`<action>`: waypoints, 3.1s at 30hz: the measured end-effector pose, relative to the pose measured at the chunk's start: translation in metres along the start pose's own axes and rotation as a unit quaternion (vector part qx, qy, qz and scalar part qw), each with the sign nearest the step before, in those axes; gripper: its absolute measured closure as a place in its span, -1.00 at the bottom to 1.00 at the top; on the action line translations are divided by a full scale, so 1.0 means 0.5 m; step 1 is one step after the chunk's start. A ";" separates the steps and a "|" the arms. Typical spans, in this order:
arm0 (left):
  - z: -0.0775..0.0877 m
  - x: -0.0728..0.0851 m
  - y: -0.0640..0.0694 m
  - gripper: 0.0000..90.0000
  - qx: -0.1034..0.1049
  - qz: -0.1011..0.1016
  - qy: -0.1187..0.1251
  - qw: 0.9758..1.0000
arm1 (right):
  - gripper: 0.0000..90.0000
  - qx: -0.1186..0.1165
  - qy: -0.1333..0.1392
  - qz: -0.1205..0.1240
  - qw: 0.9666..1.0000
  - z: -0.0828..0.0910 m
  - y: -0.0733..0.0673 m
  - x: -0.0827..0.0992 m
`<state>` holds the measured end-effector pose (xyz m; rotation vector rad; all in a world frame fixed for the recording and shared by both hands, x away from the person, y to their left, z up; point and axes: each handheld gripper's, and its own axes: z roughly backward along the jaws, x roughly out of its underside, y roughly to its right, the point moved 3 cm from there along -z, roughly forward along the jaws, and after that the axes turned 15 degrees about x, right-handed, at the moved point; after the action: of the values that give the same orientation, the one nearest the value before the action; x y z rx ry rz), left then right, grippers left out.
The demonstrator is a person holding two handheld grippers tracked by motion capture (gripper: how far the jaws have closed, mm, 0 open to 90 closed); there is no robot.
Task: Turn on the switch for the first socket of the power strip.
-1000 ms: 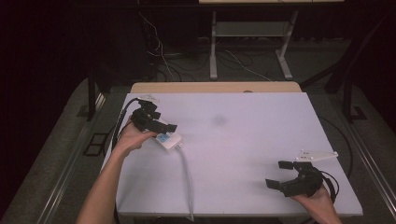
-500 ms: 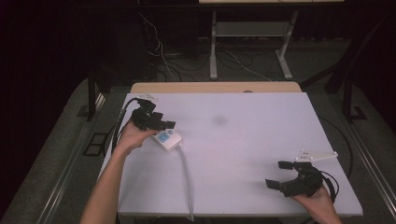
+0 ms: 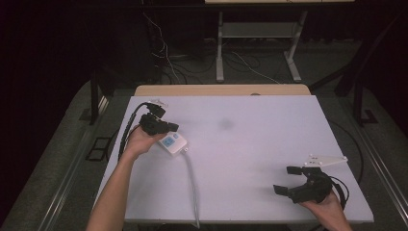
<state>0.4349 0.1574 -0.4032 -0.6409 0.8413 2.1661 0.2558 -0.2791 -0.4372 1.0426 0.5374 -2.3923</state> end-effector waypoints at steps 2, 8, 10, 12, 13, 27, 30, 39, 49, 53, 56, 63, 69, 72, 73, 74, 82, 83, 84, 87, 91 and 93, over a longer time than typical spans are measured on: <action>-0.005 0.000 -0.002 0.97 0.000 -0.002 -0.006 1.000 | -1.00 0.000 0.000 0.000 1.000 0.000 0.000 0.000; -0.016 0.002 -0.007 0.98 -0.002 0.006 -0.012 1.000 | -1.00 -0.002 -0.001 0.001 1.000 -0.001 0.000 0.001; -0.020 0.003 -0.010 0.98 -0.004 0.008 -0.014 1.000 | -1.00 -0.003 -0.003 0.001 1.000 -0.001 -0.002 0.001; -0.024 0.005 -0.013 0.98 -0.007 0.008 -0.018 1.000 | -1.00 -0.004 -0.004 0.002 1.000 -0.002 -0.003 0.001; -0.025 0.006 -0.014 0.98 -0.007 0.010 -0.019 1.000 | -1.00 -0.004 -0.004 0.003 1.000 -0.002 -0.003 0.001; -0.041 0.016 -0.028 0.98 -0.022 0.014 -0.039 0.999 | -1.00 -0.004 -0.003 0.002 1.000 -0.002 -0.002 0.001; -0.041 0.019 -0.030 0.98 -0.021 0.014 -0.042 0.999 | -1.00 -0.004 -0.004 0.003 1.000 -0.002 -0.002 0.001; -0.043 0.020 -0.026 0.98 -0.029 0.000 -0.047 0.998 | -1.00 -0.004 -0.001 0.001 1.000 0.000 0.001 0.000; -0.039 0.033 -0.029 0.99 -0.022 0.002 -0.035 0.999 | -1.00 -0.001 0.010 -0.006 1.000 0.009 0.006 -0.002; -0.038 0.034 -0.033 0.99 -0.015 0.007 -0.032 0.999 | -1.00 0.000 0.011 -0.008 1.000 0.010 0.006 -0.003; -0.038 0.036 -0.035 0.99 -0.012 0.007 -0.029 0.999 | -1.00 0.000 0.012 -0.008 1.000 0.010 0.007 -0.002; -0.037 0.043 -0.036 0.99 -0.010 0.013 -0.012 1.000 | -1.00 0.000 0.015 -0.011 1.000 0.012 0.008 -0.003; -0.040 0.045 -0.033 0.99 -0.019 0.019 -0.010 1.000 | -1.00 0.002 0.021 -0.014 1.000 0.018 0.012 -0.005; -0.041 0.043 -0.031 0.99 -0.025 0.017 -0.014 0.999 | -1.00 0.003 0.025 -0.017 1.000 0.022 0.014 -0.005; -0.041 0.043 -0.031 0.99 -0.025 0.018 -0.015 0.999 | -1.00 0.003 0.026 -0.018 0.999 0.023 0.016 -0.005; -0.041 0.043 -0.031 0.99 -0.026 0.018 -0.014 0.999 | -1.00 0.004 0.026 -0.021 0.999 0.024 0.018 -0.004; -0.040 0.046 -0.033 0.99 -0.022 0.034 0.001 0.999 | -1.00 0.006 0.024 -0.022 0.999 0.021 0.022 -0.004; -0.040 0.046 -0.033 0.99 -0.023 0.034 0.001 0.999 | -1.00 0.006 0.024 -0.023 0.999 0.021 0.023 -0.004; -0.040 0.046 -0.032 0.99 -0.023 0.034 0.000 0.999 | -1.00 0.006 0.024 -0.023 0.999 0.021 0.023 -0.004; -0.040 0.045 -0.033 0.99 -0.023 0.035 -0.001 0.999 | -1.00 0.008 0.024 -0.024 0.999 0.022 0.025 -0.003; -0.039 0.045 -0.033 0.99 -0.023 0.037 -0.002 0.999 | -1.00 0.008 0.024 -0.024 0.999 0.022 0.026 -0.003; -0.040 0.044 -0.031 0.99 -0.026 0.036 -0.003 0.999 | -1.00 0.009 0.024 -0.024 0.999 0.022 0.026 -0.003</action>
<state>0.4367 0.1610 -0.4366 -0.6380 0.8176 2.2603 0.2576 -0.2950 -0.4309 1.1090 0.5658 -2.4225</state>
